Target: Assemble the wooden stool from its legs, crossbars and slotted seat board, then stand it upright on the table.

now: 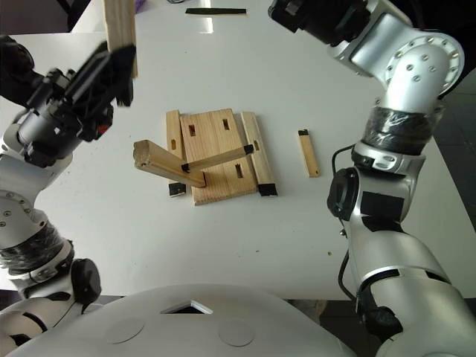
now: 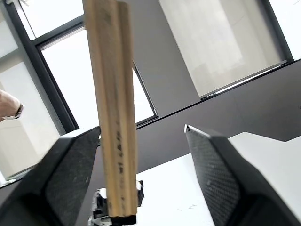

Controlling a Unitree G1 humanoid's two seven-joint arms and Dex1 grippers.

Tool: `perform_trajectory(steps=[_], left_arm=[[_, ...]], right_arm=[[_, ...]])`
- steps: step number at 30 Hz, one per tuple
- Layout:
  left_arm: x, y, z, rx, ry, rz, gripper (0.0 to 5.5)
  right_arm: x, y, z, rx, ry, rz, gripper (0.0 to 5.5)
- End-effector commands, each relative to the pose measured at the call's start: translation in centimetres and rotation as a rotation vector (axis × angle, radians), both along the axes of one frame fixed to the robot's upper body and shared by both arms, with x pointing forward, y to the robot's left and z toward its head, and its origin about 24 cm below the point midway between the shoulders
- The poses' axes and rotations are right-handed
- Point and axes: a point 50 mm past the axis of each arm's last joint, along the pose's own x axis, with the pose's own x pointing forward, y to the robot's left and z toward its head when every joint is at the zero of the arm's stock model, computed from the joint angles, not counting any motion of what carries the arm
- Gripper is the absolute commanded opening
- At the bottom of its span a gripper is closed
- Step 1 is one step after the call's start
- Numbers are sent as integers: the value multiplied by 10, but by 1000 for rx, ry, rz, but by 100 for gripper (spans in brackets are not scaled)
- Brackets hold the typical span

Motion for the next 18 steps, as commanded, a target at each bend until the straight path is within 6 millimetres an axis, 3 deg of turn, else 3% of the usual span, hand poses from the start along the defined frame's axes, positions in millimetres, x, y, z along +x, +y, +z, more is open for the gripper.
perform_trajectory(steps=[1, 18], left_arm=[[-2, -1, -5, 55, 13, -63, 206], [-8, -9, -17, 146, 46, -142, 206]], right_arm=[[-5, 1, 11, -4, -1, 59, 331], [-9, 3, 19, -35, -31, 60, 331]])
